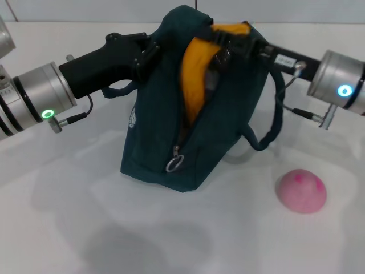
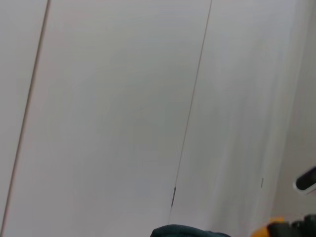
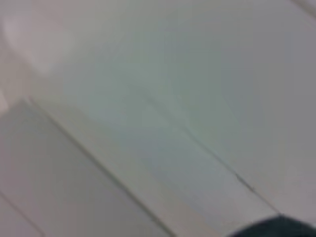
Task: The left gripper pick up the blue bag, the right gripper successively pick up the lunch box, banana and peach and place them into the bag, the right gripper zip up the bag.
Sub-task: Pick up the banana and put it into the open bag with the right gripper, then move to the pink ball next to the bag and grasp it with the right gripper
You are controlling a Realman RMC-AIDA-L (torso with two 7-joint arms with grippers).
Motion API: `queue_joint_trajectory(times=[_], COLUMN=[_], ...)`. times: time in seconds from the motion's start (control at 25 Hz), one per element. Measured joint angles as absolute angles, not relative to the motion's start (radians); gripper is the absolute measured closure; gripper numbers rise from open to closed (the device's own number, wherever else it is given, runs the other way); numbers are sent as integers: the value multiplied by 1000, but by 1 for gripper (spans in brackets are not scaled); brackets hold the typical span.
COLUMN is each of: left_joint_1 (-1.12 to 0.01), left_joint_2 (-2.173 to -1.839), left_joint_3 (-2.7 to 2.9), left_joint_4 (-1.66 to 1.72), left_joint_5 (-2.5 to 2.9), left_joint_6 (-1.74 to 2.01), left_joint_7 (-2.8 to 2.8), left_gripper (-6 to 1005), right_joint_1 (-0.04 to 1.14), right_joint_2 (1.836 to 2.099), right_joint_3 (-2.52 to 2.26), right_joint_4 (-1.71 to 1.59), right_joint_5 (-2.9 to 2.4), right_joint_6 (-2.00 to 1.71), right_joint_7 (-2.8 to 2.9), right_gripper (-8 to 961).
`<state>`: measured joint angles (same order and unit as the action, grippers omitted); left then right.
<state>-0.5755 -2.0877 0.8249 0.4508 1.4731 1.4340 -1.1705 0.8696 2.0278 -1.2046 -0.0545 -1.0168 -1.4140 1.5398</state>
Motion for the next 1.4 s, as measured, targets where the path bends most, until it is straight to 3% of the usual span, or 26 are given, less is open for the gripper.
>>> queue_joint_trajectory(times=[0.44,0.56,0.8,0.96,1.16,1.28,1.4], left_joint_1=[-577,-577,-569,-564,-547,-545,-551], left_joint_2=[-2087,-2086,-2085,-2085,-2084,-2083,-2085], left_joint_3=[819,819,818,817,816,816,816], left_joint_4=[451,451,455,455,458,454,452], left_joint_5=[1474,1474,1474,1474,1469,1466,1464], left_joint_6=[1426,1417,1410,1410,1410,1410,1409], left_joint_7=[-1170,-1172,-1175,-1172,-1173,-1172,-1172], left_gripper=[958,958,958,957,957,957,957], right_joint_1=[764,747,611,431,297,260,254], right_joint_2=[2028,2024,2003,1962,1923,1923,1939], right_joint_3=[-1236,-1236,-1233,-1225,-1191,-1144,-1084], right_joint_4=[-266,-314,-472,-590,-589,-551,-476], right_joint_5=[-995,-993,-1040,-1125,-1204,-1282,-1364], right_joint_6=[-1394,-1391,-1471,-1573,-1657,-1631,-1578], right_joint_7=[1505,1462,1254,1049,848,801,771], right_gripper=[462,394,257,177,188,203,223])
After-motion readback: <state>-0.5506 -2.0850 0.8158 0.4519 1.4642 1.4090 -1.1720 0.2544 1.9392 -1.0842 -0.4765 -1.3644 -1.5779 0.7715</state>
